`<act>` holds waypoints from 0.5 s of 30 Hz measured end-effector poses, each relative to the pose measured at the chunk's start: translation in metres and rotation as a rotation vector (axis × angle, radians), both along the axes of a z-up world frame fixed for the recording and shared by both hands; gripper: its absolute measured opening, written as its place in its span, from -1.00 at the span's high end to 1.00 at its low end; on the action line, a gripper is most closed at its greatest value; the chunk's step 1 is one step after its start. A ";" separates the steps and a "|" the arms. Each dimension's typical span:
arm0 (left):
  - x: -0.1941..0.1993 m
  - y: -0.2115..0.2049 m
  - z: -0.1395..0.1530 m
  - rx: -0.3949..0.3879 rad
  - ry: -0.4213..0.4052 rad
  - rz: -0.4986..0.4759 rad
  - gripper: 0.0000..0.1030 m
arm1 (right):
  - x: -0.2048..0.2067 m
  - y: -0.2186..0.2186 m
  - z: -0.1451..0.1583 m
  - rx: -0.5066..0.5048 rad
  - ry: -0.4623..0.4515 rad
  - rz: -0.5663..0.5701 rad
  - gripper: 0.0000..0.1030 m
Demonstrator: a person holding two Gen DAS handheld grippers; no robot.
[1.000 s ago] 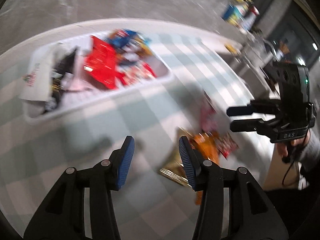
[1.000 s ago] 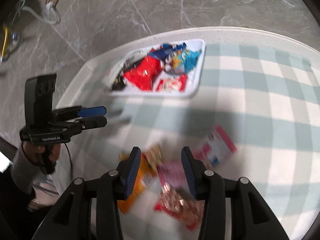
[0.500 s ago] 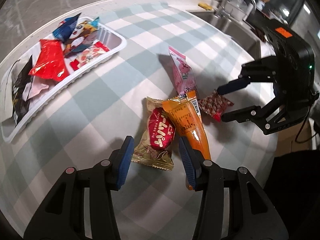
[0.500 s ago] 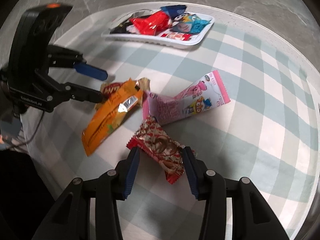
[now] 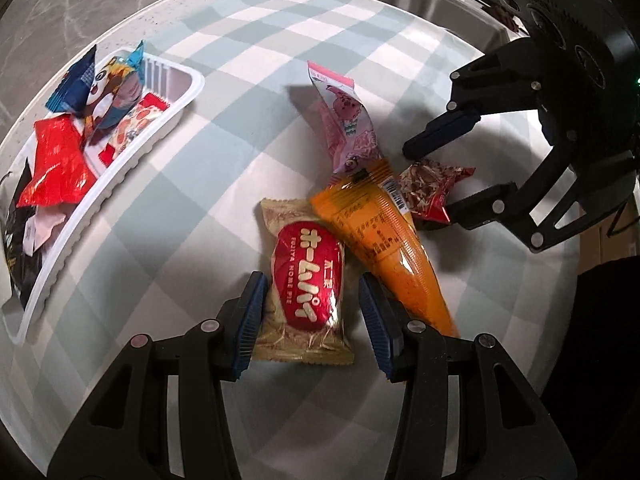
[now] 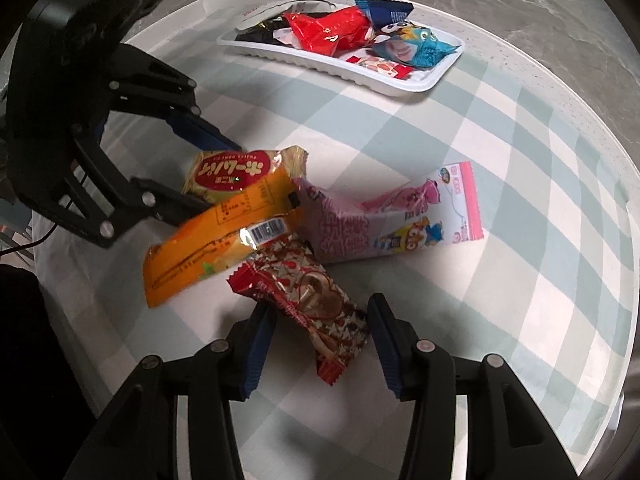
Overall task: Organize snacks
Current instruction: 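Grasp the gold-red pie packet with the left tool while the right tool grasps a red-white wrapped candy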
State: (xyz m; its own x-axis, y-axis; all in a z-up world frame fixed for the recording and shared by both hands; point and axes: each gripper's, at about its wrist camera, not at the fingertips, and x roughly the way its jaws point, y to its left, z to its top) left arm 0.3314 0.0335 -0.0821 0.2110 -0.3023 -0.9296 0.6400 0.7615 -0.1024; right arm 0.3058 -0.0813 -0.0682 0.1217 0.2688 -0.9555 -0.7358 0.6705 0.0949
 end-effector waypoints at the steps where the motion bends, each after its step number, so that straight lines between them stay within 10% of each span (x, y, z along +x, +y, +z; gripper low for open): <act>1: 0.001 -0.001 0.000 0.002 -0.002 -0.003 0.12 | 0.001 0.001 0.000 0.003 0.001 0.002 0.01; 15: 0.004 0.004 0.001 -0.044 -0.011 0.008 0.42 | 0.009 -0.017 0.002 0.136 0.098 -0.114 0.49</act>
